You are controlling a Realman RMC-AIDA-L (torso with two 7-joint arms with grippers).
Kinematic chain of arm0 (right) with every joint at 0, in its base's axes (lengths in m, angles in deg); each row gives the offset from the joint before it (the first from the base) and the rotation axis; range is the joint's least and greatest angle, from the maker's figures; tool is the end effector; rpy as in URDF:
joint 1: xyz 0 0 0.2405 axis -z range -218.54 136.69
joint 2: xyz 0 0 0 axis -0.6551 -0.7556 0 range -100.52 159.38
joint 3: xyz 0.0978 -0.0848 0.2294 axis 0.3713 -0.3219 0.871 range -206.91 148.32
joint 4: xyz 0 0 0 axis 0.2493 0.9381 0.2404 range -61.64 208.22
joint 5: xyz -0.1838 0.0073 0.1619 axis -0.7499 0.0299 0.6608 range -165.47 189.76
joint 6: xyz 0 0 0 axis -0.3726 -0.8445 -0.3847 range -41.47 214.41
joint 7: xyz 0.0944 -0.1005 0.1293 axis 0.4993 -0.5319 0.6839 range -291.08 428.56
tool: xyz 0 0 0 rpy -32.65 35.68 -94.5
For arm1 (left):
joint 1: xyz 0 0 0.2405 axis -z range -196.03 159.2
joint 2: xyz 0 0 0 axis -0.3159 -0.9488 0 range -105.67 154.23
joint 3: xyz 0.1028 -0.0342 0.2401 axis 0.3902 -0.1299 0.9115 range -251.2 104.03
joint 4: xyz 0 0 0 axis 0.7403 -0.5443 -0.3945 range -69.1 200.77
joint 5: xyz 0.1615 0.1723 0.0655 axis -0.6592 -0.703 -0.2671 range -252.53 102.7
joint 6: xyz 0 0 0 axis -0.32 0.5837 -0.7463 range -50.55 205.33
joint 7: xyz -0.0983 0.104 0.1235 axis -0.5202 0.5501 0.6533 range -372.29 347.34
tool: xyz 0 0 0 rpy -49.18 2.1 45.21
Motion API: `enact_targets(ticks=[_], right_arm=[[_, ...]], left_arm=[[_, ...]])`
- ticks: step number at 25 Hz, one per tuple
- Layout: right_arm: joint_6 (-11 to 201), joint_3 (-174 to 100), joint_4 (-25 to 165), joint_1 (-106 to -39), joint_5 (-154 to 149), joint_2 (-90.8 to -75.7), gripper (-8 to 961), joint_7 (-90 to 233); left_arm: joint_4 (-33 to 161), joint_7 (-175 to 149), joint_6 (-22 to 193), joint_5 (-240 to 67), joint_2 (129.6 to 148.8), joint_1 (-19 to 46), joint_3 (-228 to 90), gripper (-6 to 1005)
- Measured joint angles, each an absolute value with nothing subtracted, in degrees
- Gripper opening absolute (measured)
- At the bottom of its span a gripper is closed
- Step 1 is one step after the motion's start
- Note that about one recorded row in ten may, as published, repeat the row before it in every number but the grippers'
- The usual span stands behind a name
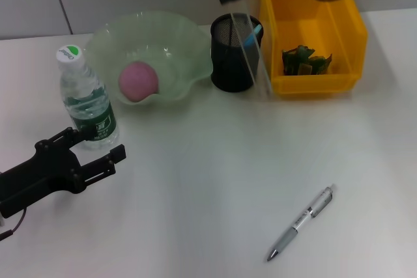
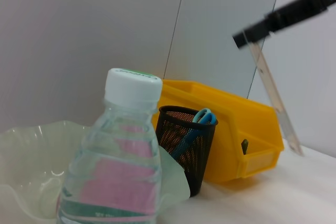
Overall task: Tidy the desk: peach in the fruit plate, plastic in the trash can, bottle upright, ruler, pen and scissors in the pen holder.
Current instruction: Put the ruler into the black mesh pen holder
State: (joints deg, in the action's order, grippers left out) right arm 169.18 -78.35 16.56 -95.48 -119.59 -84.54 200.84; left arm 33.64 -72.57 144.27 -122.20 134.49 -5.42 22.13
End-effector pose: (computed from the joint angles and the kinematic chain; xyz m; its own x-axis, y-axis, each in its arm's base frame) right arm 0.1014 0.5043 0.0283 0.7942 -0.5310 -0.2954 -0.6024 -0.7516 -0.2686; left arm -0.3211 0.3367 -0.0666 0.6957 0.3004 0.6525 0.5960 -0.7485 -0.2909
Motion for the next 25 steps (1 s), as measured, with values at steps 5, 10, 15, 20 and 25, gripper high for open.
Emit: enact_targets(ticks=[5,10,15,20,25], right_arm=[[163.3,-78.5,16.1,-95.0,-116.5,-85.24,383,199.5],[157.8,-78.4,16.1,-93.9,-113.4,-86.49,383,196.8],[153.4,-78.8,16.1,-92.6,-109.9,-87.86,383,193.9],[149.0,-79.1,16.5,-92.1,-108.9,-88.97,382,191.5],[145.5,-79.2,17.2,-92.0,-108.7,-89.37,382,189.7]], left_arm=[[33.8,-72.1,144.3,-122.2,134.55,-5.4,22.1,802],[33.8,-72.0,144.3,-122.2,134.6,-5.5,22.2,802],[33.8,-71.9,144.3,-122.5,134.67,-5.5,22.1,802],[33.7,-71.9,144.3,-123.3,134.67,-5.5,21.9,802],[33.7,-71.9,144.3,-123.6,134.68,-5.5,21.3,802]])
